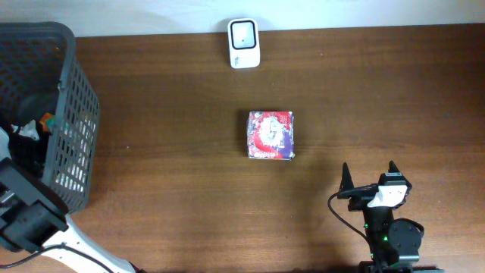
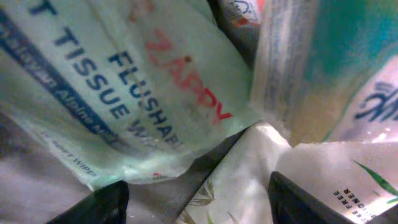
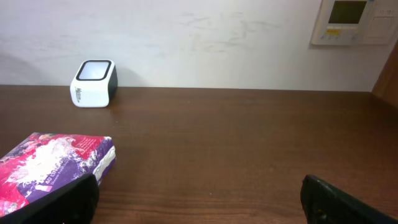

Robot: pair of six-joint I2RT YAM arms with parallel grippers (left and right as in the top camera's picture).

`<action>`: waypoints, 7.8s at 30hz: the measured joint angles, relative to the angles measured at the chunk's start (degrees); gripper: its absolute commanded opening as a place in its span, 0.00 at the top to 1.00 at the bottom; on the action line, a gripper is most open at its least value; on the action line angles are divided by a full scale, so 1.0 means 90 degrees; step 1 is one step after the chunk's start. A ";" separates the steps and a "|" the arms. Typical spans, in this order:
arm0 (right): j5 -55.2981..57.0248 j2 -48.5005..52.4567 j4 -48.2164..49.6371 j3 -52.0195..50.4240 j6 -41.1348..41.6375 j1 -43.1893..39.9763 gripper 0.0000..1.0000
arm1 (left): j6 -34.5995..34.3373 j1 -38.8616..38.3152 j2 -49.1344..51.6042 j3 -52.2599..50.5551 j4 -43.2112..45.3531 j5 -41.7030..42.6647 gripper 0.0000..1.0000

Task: Scan the item barcode
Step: 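Grasp the white bamboo-print tube inside the basket with the left gripper, then carry the white tube out and set it beside the red-purple package, then move the left gripper back into the basket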

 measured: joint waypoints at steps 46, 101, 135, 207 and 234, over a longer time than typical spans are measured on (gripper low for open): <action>0.0000 0.0002 0.0000 0.0000 -0.0002 0.0000 0.01 | 0.0279 -0.0495 0.0126 0.0561 -0.0923 -0.0175 0.86; -0.0002 -0.0005 0.0002 0.0000 -0.0002 0.0000 0.01 | 0.0362 -0.0901 -0.0002 0.0279 0.1678 -0.0376 1.00; -0.0002 -0.0005 0.0000 0.0000 -0.0005 0.0000 0.02 | -0.2424 -0.5591 -0.3444 0.1188 0.1260 0.0916 1.00; 0.0000 -0.0005 0.0002 0.0000 -0.0005 0.0000 0.01 | -0.2625 -0.7106 0.0624 0.5557 -0.3257 -0.0466 0.01; 0.0000 -0.0005 0.0002 0.0000 -0.0005 0.0000 0.01 | -0.2227 -0.1071 -0.1273 0.5260 -0.1627 -0.1860 0.05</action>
